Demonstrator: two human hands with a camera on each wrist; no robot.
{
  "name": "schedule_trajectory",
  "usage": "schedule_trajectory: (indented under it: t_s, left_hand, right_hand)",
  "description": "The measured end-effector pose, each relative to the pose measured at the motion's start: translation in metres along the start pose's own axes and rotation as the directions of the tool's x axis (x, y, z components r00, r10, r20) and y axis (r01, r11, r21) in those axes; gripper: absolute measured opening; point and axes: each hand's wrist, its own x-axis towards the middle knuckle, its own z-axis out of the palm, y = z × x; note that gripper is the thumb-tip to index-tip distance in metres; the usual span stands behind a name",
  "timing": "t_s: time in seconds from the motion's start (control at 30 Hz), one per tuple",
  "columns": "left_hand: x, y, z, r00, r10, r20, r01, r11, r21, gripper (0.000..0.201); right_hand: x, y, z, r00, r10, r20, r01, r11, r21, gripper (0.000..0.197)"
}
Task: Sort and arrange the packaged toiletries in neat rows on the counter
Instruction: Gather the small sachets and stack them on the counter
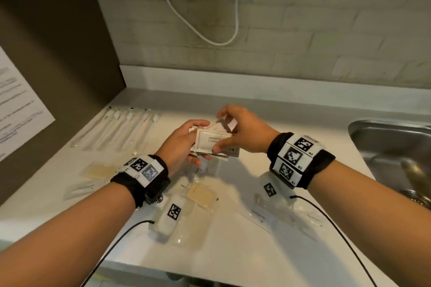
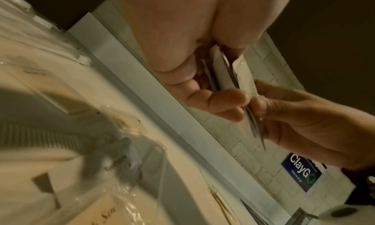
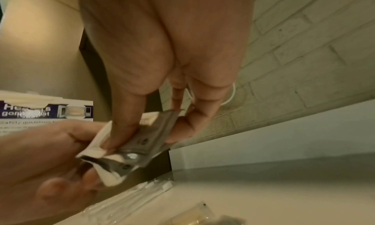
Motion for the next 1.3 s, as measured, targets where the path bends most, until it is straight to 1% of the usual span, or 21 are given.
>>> schedule_trajectory:
  t_s: [0.07, 0.1, 0.17, 0.23, 0.3, 0.33, 0.4, 0.47, 0.5, 0.53, 0.6, 0.67, 0.73, 0.8, 0.9, 0.97, 1.03, 1.1, 1.17, 1.23, 1.3]
  left_hand:
    - [-0.003, 0.003, -0.010, 1.000, -0.006, 0.010, 0.006, 0.999, -0.047, 0.028]
    - [-0.003, 0.005, -0.015, 1.000, -0.015, 0.027, 0.016, 0.998, -0.060, 0.035]
    - [-0.001, 0.007, -0.025, 0.995, -0.051, 0.088, 0.055, 0.998, -0.041, 0.043]
    - [0.004, 0.008, -0.036, 0.988, -0.065, 0.143, 0.059, 0.997, 0.042, 0.030]
    - [0.010, 0.008, -0.049, 0.978, -0.072, 0.195, 0.054, 0.994, 0.098, 0.041]
    - [0.014, 0.009, -0.057, 0.973, -0.072, 0.218, 0.049, 0.993, 0.109, 0.047]
    - [0.023, 0.012, -0.070, 0.968, -0.059, 0.243, 0.030, 0.992, 0.121, 0.051]
    - [0.033, 0.016, -0.080, 0.971, -0.042, 0.234, 0.012, 0.992, 0.128, 0.052]
    - [0.039, 0.018, -0.084, 0.973, -0.035, 0.229, 0.003, 0.991, 0.136, 0.053]
    - [0.044, 0.019, -0.089, 0.973, -0.035, 0.230, 0.000, 0.989, 0.149, 0.053]
    - [0.054, 0.022, -0.098, 0.969, -0.048, 0.243, 0.009, 0.987, 0.162, 0.058]
    - [0.062, 0.025, -0.107, 0.960, -0.088, 0.268, 0.031, 0.977, 0.211, 0.061]
    - [0.073, 0.027, -0.112, 0.954, -0.114, 0.277, 0.018, 0.945, 0.328, 0.058]
    - [0.086, 0.027, -0.114, 0.957, -0.115, 0.265, -0.003, 0.914, 0.406, 0.048]
    - [0.107, 0.022, -0.118, 0.960, -0.114, 0.256, -0.012, 0.896, 0.444, 0.032]
    - [0.119, 0.017, -0.123, 0.957, -0.124, 0.263, -0.007, 0.894, 0.448, 0.027]
    - [0.131, 0.011, -0.129, 0.955, -0.126, 0.269, -0.015, 0.884, 0.468, 0.027]
    - [0.143, 0.005, -0.133, 0.958, -0.094, 0.270, -0.085, 0.808, 0.584, 0.031]
    - [0.155, -0.001, -0.134, 0.965, -0.053, 0.257, -0.150, 0.691, 0.707, 0.039]
    - [0.165, -0.006, -0.133, 0.970, -0.037, 0.240, -0.175, 0.580, 0.795, 0.044]
    - [0.173, -0.011, -0.129, 0.969, -0.047, 0.244, -0.203, 0.415, 0.887, 0.036]
  right_hand:
    - [0.009, -0.001, 0.005, 0.997, 0.069, 0.027, -0.069, 0.998, -0.014, 0.092]
    - [0.014, -0.002, 0.008, 0.995, 0.085, 0.052, -0.084, 0.996, -0.029, 0.096]
    - [0.022, -0.007, 0.013, 0.991, 0.071, 0.114, -0.062, 0.995, -0.076, 0.092]
    - [0.031, -0.013, 0.018, 0.987, 0.045, 0.154, -0.026, 0.992, -0.125, 0.080]
    - [0.040, -0.019, 0.022, 0.988, 0.006, 0.154, 0.031, 0.970, -0.239, 0.073]
    - [0.044, -0.021, 0.025, 0.988, -0.023, 0.150, 0.073, 0.938, -0.338, 0.076]
    - [0.052, -0.024, 0.031, 0.982, -0.077, 0.172, 0.157, 0.844, -0.514, 0.094]
    - [0.062, -0.027, 0.040, 0.976, -0.126, 0.180, 0.211, 0.764, -0.609, 0.106]
    - [0.067, -0.030, 0.044, 0.976, -0.144, 0.161, 0.214, 0.755, -0.620, 0.102]
    - [0.074, -0.031, 0.047, 0.979, -0.151, 0.135, 0.202, 0.766, -0.610, 0.092]
    - [0.086, -0.035, 0.049, 0.986, -0.133, 0.105, 0.169, 0.801, -0.574, 0.066]
    - [0.098, -0.038, 0.048, 0.987, -0.089, 0.134, 0.149, 0.822, -0.550, 0.049]
    - [0.109, -0.039, 0.048, 0.981, -0.055, 0.184, 0.148, 0.828, -0.542, 0.047]
    - [0.121, -0.038, 0.050, 0.978, -0.023, 0.209, 0.136, 0.828, -0.545, 0.050]
    - [0.139, -0.032, 0.053, 0.973, 0.033, 0.230, 0.090, 0.858, -0.506, 0.053]
    - [0.149, -0.028, 0.053, 0.954, 0.077, 0.288, 0.069, 0.884, -0.463, 0.054]
    - [0.159, -0.022, 0.052, 0.924, 0.129, 0.359, 0.022, 0.921, -0.389, 0.050]
    - [0.169, -0.013, 0.053, 0.906, 0.172, 0.386, -0.038, 0.943, -0.332, 0.041]
    - [0.177, -0.005, 0.057, 0.912, 0.191, 0.364, -0.065, 0.941, -0.331, 0.035]
    - [0.184, 0.001, 0.064, 0.927, 0.196, 0.318, -0.063, 0.921, -0.384, 0.032]
    - [0.189, 0.005, 0.075, 0.938, 0.197, 0.286, -0.045, 0.885, -0.463, 0.032]
